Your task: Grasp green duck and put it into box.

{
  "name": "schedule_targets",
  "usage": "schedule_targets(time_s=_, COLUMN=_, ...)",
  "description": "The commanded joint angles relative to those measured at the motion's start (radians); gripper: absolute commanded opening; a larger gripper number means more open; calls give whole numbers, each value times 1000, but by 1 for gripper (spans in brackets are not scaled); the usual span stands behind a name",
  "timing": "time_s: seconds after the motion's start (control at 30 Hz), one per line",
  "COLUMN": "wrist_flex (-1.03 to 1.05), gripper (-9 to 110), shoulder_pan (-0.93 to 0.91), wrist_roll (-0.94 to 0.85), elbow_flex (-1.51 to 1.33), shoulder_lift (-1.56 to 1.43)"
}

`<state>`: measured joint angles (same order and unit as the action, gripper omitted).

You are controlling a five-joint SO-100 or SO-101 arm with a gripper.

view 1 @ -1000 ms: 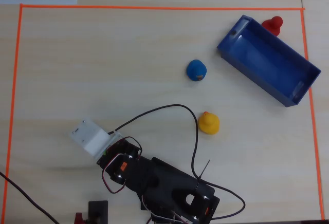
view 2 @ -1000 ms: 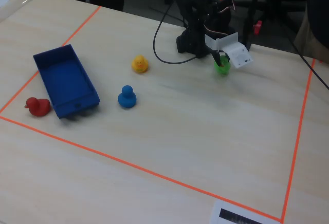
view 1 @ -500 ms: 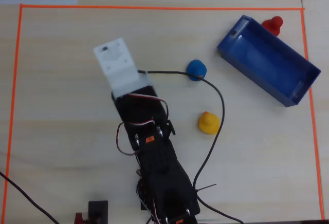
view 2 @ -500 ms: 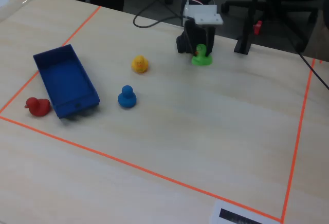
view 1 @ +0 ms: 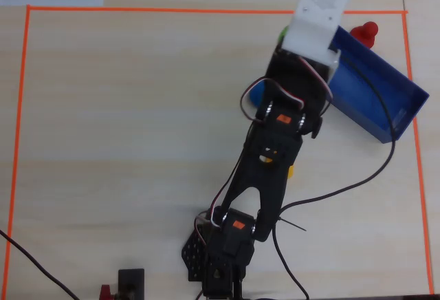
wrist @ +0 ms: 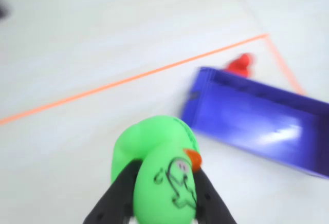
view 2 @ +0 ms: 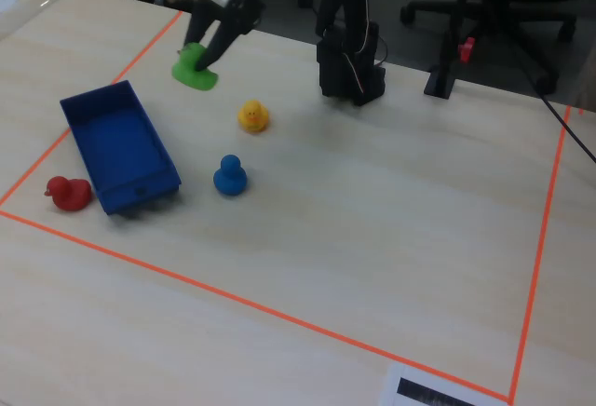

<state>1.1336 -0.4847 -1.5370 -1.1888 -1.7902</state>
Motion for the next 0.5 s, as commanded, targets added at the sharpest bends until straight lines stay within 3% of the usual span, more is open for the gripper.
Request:
schedule_targets(time_s=0.0, wrist_flex=-21, gripper=0, shoulder_pan=-123, wrist_roll=-3, elbow_flex=137, shoulder_lift=75)
schedule_targets(time_s=0.47, wrist_flex=-278, gripper=0, shoulder_pan=-311, wrist_roll=-25, elbow_flex=129, shoulder_lift=440)
